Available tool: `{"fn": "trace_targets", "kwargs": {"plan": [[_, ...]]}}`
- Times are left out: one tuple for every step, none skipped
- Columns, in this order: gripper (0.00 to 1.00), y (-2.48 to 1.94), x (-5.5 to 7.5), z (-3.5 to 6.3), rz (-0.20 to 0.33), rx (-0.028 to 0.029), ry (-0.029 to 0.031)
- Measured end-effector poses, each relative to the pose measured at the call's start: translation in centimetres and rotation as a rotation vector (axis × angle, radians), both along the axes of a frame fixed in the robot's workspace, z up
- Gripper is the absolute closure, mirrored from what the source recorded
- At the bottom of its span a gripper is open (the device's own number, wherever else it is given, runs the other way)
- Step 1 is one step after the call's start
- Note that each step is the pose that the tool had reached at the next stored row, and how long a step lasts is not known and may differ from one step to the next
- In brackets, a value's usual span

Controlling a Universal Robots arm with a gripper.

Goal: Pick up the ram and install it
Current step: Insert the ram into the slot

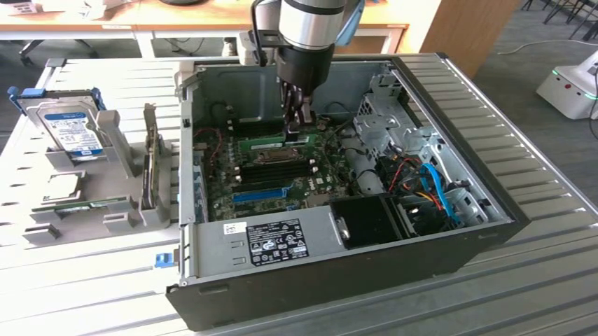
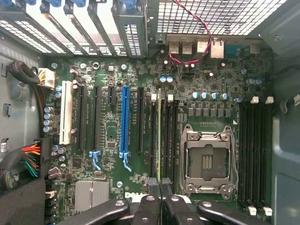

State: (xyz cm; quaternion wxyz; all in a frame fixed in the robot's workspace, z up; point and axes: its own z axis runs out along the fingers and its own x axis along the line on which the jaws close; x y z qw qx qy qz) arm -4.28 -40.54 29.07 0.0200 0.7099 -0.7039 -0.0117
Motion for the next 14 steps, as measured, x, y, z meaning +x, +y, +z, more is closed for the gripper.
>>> {"fn": "trace_targets", "kwargs": {"plan": [[0.88, 0.00, 0.00, -0.05, 0.000, 0.0001, 0.0000], [0.88, 0.00, 0.00, -0.11, 0.000, 0.0001, 0.0000], [0.88, 0.00, 0.00, -0.16, 0.000, 0.0000, 0.0000], [0.88, 0.00, 0.00, -0.21, 0.000, 0.0000, 0.0000], [0.88, 0.00, 0.00, -0.26, 0.000, 0.0000, -0.0001], [0.88, 0.00, 0.00, -0.32, 0.000, 0.0001, -0.0001], [0.88, 0.00, 0.00, -0.37, 0.000, 0.0000, -0.0001], [0.88, 0.00, 0.00, -0.42, 0.000, -0.0001, -0.0001], [0.88, 0.00, 0.00, -0.47, 0.000, 0.0000, -0.0001], [0.88, 0.00, 0.00, -0.51, 0.000, 0.0000, -0.0001], [0.88, 0.00, 0.00, -0.56, 0.000, 0.0000, -0.0001], [0.88, 0.00, 0.00, -0.61, 0.000, 0.0000, -0.0001], [0.88, 0.00, 0.00, -0.66, 0.000, 0.0000, -0.0001], [0.88, 0.00, 0.00, -0.71, 0.000, 0.0000, -0.0001]]}}
